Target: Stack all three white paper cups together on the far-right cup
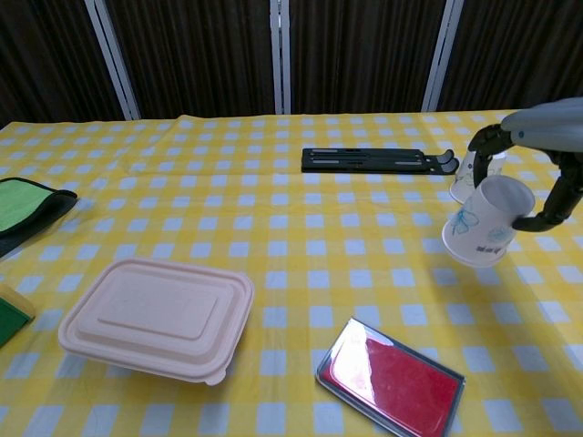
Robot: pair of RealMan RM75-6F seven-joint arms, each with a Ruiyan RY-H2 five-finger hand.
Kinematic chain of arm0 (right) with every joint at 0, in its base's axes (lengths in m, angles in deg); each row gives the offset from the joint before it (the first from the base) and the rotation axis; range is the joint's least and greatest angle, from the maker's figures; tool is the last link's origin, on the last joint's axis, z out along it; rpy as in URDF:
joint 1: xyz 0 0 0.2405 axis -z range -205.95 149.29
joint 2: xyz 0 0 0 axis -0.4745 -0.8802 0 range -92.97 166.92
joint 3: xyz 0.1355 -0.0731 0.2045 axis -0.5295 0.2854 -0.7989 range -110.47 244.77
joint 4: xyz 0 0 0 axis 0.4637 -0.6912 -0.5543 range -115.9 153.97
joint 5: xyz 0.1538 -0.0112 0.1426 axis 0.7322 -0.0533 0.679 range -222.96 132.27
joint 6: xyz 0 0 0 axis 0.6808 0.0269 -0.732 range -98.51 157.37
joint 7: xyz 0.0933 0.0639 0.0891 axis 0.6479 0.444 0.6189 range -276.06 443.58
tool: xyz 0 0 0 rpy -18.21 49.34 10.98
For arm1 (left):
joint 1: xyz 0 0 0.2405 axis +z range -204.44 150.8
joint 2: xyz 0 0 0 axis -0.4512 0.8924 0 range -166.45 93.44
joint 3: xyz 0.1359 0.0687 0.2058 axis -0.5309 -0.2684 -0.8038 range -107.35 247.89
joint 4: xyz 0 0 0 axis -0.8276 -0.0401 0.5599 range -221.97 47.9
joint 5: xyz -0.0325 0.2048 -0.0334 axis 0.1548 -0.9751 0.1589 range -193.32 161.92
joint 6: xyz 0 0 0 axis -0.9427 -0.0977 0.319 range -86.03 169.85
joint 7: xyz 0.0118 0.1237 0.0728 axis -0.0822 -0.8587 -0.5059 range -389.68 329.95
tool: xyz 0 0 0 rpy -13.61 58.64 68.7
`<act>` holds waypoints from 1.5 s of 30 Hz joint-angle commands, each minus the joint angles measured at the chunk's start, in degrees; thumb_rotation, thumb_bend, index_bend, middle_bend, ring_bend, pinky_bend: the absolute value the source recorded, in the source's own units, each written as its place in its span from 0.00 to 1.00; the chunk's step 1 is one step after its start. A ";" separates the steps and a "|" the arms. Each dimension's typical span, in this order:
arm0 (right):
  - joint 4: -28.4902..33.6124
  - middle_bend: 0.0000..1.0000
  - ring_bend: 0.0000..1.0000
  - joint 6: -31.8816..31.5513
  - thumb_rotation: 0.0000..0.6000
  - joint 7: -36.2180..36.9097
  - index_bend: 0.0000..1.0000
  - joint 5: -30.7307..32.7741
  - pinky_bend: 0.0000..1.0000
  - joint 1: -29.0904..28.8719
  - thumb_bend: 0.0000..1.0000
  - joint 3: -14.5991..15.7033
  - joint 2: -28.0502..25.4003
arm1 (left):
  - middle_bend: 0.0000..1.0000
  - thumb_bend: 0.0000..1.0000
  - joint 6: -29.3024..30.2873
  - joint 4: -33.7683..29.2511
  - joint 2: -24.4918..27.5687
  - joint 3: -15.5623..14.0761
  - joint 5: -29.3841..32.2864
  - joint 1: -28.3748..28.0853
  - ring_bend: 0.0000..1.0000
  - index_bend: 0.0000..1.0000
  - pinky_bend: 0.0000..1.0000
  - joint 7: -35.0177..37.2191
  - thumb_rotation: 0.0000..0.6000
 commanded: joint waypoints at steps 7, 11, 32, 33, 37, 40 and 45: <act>-2.26 0.09 0.00 -0.25 1.00 0.76 0.55 0.60 0.12 -2.38 0.19 -5.20 -1.48 | 0.00 0.18 -0.55 -0.32 0.16 0.16 0.95 -0.03 0.00 0.00 0.00 -0.94 1.00; -7.05 0.10 0.00 1.28 1.00 1.59 0.55 1.41 0.12 -3.62 0.19 -6.93 -0.43 | 0.00 0.18 -0.40 -0.40 0.19 0.26 0.99 0.01 0.00 0.00 0.00 -1.17 1.00; -27.40 0.10 0.00 11.63 1.00 2.37 0.55 12.40 0.12 -8.51 0.19 -10.21 1.76 | 0.00 0.18 -2.80 -0.14 0.61 1.00 3.92 -0.76 0.00 0.00 0.00 -2.33 1.00; -28.12 0.10 0.00 11.89 1.00 2.35 0.55 12.57 0.12 -8.57 0.19 -10.10 1.94 | 0.00 0.18 -3.02 -0.07 0.60 1.00 4.06 -0.83 0.00 0.00 0.00 -2.41 1.00; -30.39 0.10 0.00 13.11 1.00 2.27 0.55 13.88 0.12 -8.71 0.19 -9.72 2.43 | 0.00 0.18 -3.40 0.08 0.55 1.17 4.58 -1.00 0.00 0.00 0.00 -2.47 1.00; -31.09 0.10 0.00 13.74 1.00 1.76 0.55 15.30 0.12 -8.91 0.19 -9.44 2.43 | 0.00 0.18 -3.53 0.13 0.50 1.23 4.77 -1.06 0.00 0.00 0.00 -2.49 1.00; -30.87 0.10 0.00 13.35 1.00 1.38 0.55 15.87 0.12 -9.14 0.19 -9.34 2.24 | 0.00 0.18 -3.81 0.20 0.43 1.16 4.81 -1.19 0.00 0.00 0.00 -2.61 1.00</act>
